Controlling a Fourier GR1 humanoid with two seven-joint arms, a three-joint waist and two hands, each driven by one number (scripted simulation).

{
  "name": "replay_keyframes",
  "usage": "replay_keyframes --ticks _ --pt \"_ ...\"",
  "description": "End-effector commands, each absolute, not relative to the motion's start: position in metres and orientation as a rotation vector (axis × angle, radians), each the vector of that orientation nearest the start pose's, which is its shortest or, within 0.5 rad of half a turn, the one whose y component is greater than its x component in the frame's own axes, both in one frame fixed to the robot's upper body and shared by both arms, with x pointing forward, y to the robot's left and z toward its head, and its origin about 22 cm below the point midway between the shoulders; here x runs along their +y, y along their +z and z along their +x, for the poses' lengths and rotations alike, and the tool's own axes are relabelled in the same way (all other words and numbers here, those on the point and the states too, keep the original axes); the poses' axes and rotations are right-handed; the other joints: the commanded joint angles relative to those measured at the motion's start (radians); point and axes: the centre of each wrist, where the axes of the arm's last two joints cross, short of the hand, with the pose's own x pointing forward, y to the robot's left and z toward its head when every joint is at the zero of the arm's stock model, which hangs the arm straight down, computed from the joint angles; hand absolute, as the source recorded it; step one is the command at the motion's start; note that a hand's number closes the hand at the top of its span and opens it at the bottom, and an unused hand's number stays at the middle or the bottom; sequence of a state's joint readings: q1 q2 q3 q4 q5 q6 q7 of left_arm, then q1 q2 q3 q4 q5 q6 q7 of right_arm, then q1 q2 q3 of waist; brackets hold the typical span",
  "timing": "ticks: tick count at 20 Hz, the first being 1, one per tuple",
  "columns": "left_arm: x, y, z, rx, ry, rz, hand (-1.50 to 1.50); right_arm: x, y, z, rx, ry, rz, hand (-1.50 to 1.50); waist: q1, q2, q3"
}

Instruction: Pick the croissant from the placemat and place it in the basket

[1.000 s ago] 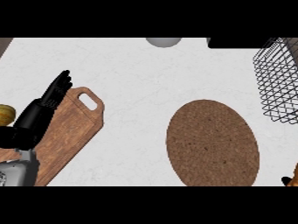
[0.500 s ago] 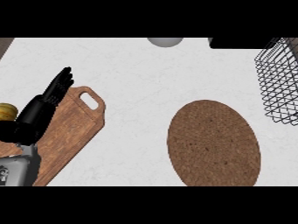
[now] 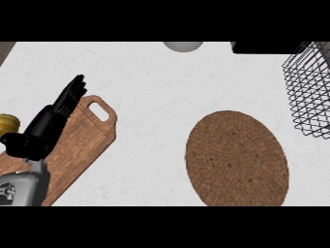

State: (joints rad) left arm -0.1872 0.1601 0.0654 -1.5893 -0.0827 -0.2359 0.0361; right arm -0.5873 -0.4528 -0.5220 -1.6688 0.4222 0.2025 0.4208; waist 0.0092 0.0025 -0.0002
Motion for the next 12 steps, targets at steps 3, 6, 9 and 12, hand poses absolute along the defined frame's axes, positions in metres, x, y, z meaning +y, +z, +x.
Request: replay_keyframes --ticks 3,6,9,12 --pt "0.264 0.049 0.272 -1.705 -0.377 0.062 0.0 -0.407 0.225 0.314 -1.646 0.146 -0.913 1.5 -0.003 -0.001 0.0" --pt "0.258 0.055 0.289 -1.709 -0.389 0.041 0.0 -0.41 0.218 0.345 -1.608 0.165 -0.927 1.5 0.004 0.003 0.0" --pt "0.257 0.056 0.279 -1.704 -0.387 0.033 0.0 -0.448 0.203 0.339 -1.619 0.149 -0.932 1.5 0.006 0.002 0.001" --pt "0.268 0.071 0.271 -1.682 -0.384 0.036 0.0 -0.437 0.187 0.344 -1.647 0.11 -0.983 1.5 0.004 -0.001 0.001"
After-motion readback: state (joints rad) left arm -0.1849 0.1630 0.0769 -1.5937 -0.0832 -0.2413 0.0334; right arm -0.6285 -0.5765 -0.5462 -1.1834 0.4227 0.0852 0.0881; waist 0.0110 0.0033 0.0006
